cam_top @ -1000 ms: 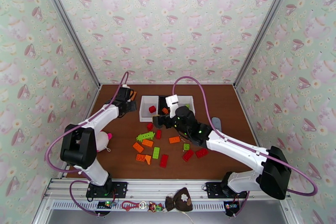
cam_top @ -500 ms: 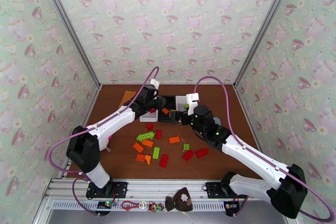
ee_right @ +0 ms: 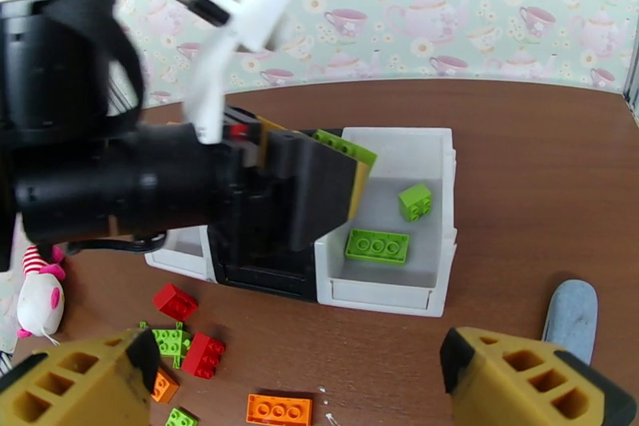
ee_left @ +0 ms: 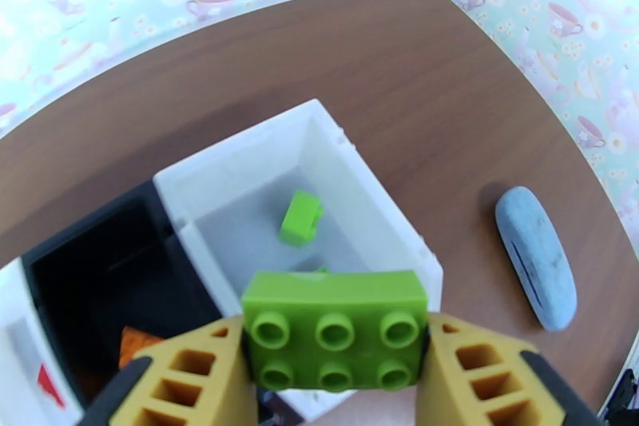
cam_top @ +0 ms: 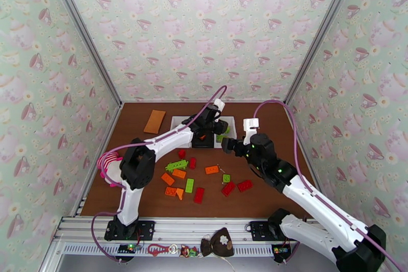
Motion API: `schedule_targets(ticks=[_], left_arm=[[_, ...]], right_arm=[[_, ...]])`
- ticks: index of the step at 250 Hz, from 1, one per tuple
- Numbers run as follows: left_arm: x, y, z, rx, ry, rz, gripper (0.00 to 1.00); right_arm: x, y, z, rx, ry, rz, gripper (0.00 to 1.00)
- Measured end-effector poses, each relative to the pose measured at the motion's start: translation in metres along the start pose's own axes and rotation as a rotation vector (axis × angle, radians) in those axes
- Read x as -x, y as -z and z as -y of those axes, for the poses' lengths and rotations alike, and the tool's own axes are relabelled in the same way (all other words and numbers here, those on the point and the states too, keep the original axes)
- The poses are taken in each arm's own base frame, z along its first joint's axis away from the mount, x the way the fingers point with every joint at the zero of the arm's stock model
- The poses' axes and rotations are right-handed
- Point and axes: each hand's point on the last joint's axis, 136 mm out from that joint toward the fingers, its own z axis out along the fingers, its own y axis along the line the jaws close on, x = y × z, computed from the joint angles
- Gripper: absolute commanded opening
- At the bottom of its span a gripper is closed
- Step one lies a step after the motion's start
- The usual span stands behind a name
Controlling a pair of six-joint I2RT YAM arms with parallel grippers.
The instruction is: Sort the legos into containers by color
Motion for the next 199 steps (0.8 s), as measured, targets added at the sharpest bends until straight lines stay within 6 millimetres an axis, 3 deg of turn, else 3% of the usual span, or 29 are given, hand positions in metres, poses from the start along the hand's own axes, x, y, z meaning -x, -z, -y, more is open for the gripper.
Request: schedule_targets(ticks=[62, 130, 167, 199], left_arm=[[-0.009, -0.031, -0.004, 0.013, -0.031, -0.050, 0.47], [0.000, -0.032, -0.002, 0.011, -0.054, -0.042, 0.72], [-0.012, -0.017, -0.006, 0.027, -0.052, -0.070, 0.83], [-0.021, 0.015, -0.009, 0.047, -0.061, -0.082, 0.90]], right_arm=[[0.003, 0.005, 0.004, -0.018, 0.001, 0.015, 0.99], [0.000, 0.005, 0.006, -0.026, 0.004, 0.003, 1.00], [-0.001, 0.005, 0.001, 0.006, 0.014, -0.008, 0.98], [-0.003, 0.005, -0.011, 0.074, 0.033, -0.021, 0.98]])
